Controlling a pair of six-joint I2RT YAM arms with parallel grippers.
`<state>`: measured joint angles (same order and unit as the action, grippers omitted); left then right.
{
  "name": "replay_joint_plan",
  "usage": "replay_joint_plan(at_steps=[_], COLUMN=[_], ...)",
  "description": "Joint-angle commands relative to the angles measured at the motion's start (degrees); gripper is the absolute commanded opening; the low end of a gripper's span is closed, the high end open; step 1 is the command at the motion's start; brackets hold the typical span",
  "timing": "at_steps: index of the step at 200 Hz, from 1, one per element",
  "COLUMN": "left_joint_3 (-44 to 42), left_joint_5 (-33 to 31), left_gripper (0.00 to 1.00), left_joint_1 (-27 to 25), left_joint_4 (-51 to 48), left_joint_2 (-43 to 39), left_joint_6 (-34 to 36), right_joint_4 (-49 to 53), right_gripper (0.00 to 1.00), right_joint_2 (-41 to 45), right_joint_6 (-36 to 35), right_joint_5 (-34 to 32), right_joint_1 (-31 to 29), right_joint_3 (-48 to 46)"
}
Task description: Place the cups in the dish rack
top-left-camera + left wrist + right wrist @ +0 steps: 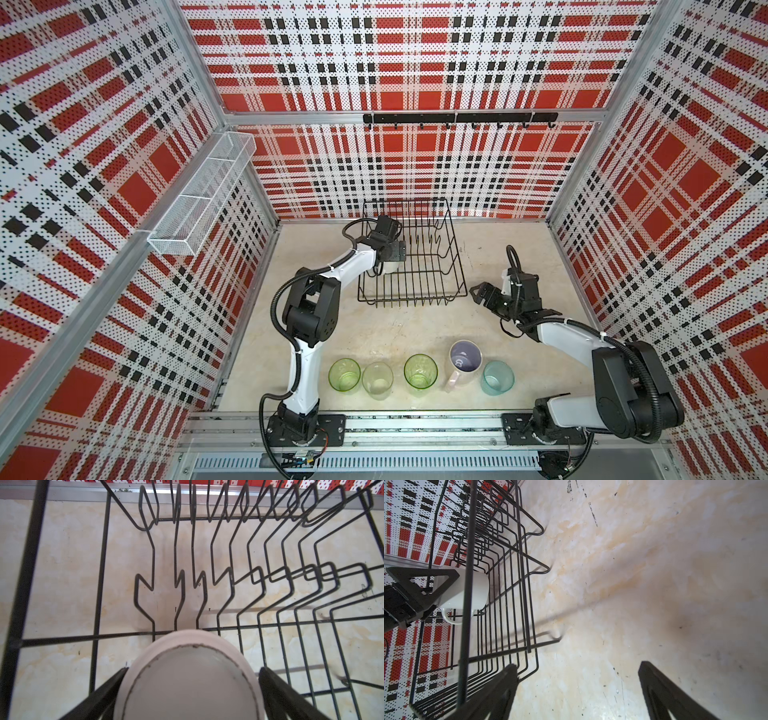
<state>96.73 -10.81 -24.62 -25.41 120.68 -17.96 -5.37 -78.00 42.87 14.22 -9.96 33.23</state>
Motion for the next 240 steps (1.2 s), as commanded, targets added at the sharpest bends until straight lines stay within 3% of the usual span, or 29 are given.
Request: replay_joint_plan(at_steps=[1,44,81,131,141,194,216,240], left_joint_3=[1.15,-2.84,-11.73,-25.6,-27.45,-31.64,-32.98,-34.39], left_joint_5=[0.35,-0.25,-0.45,-2.23,-3.3,-1.26,0.39,2.23], left_gripper=[0.98,0.98,0.98,0.98,0.98,0.98,0.98,0.98], left_joint_1=[-0.49,-1.41,-2.26,-2.01,-1.85,0.28,1.45,2.79], left_joint_4=[-0.57,-0.65,3.04,6.67,7.35,9.59,9.83,10.79], left_joint_2=[-5.81,-15.41,-25.17,-35.9,-37.56,-40.94,-42.29,-43.72], left_joint_6=[0.2,0.11,-1.23,-2.96,-2.96,-3.67,-4.8,-5.24], right_joint_4=[0.34,18.8,31.97,46.6,49.33,57.28,59.71,60.09], right_gripper=[0.94,0.95,0.87,0.74,0.76,0.72,0.69,0.65], right_joint_2=[3.7,12.53,16.71,12.36,10.75,4.49,1.3,-0.26], right_joint_6=[-0.8,-8.29,-15.3,-17.72,-17.56,-13.36,-12.59,-12.72], right_joint_5=[-1.37,-5.15,0.1,-0.47,-0.43,0.5,-0.85,0.63], right_joint_1=[-0.11,-0.37,-2.44,-19.83,-24.03,-40.79,-44.7,-45.07], right_joint_3=[-0.06,7.01,13.66,23.45,25.56,33.91,34.46,33.08])
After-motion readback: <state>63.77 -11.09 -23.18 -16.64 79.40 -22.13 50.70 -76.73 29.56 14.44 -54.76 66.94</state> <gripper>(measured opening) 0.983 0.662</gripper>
